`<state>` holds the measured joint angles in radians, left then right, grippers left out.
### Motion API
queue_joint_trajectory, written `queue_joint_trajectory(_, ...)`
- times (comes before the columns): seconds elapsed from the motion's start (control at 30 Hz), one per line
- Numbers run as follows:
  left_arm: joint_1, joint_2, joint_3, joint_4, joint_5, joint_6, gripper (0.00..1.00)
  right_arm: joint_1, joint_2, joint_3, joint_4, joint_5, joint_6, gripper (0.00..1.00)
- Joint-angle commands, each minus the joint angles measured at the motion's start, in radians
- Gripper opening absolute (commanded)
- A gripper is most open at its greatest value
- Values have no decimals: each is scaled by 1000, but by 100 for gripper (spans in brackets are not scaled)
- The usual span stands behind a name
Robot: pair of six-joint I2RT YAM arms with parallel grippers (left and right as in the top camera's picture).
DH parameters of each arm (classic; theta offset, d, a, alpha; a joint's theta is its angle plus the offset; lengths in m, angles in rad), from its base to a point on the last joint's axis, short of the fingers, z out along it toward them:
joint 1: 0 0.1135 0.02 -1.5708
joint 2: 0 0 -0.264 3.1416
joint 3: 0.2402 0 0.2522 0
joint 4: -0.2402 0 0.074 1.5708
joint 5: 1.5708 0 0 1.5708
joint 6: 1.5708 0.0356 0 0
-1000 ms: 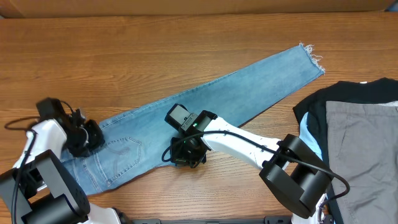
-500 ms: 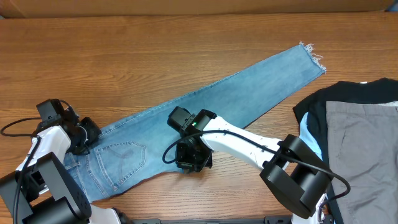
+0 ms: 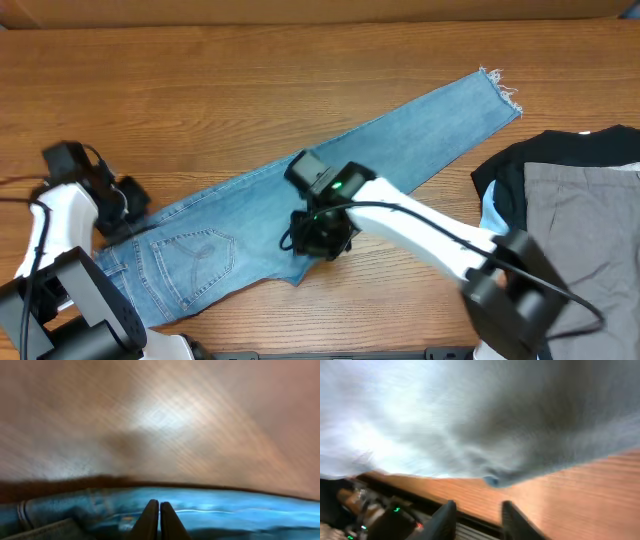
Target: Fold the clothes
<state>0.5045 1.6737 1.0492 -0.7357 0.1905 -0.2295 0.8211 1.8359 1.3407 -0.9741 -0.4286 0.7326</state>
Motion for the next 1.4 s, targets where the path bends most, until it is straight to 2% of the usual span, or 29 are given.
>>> queue_joint_trajectory(0.0,2,-7,126,-45,177,63,8,-14,-85,3,32,13,-113,15)
queue_joint_trajectory(0.07,-5,-8,161,-74,221,77,9,-14,-77,0,44,41,-105,11)
queue_joint_trajectory(0.23,-44,-8,175,-110,226,112,9,-14,-11,-54,110,73,-18,7)
queue_joint_trajectory(0.43,-108,-8,175,-167,226,161,10,-61,74,-178,139,25,148,5)
queue_joint_trajectory(0.53,-151,-8,175,-185,225,175,11,-90,91,-227,196,-78,152,6)
queue_joint_trajectory(0.7,-256,-8,166,-208,183,208,18,-113,89,-239,201,-98,150,4)
queue_joint_trajectory(0.83,-334,-8,130,-221,129,195,15,-138,24,-224,162,-97,83,4)
queue_joint_trajectory(1.0,-377,-7,11,-119,43,116,7,-134,-113,-163,180,-106,-55,4)
queue_joint_trajectory(1.17,-381,-7,-146,59,35,66,4,-130,-166,-161,234,-116,-10,4)
queue_joint_trajectory(1.37,-381,-7,-242,192,-26,41,4,-65,-71,-198,286,-117,71,4)
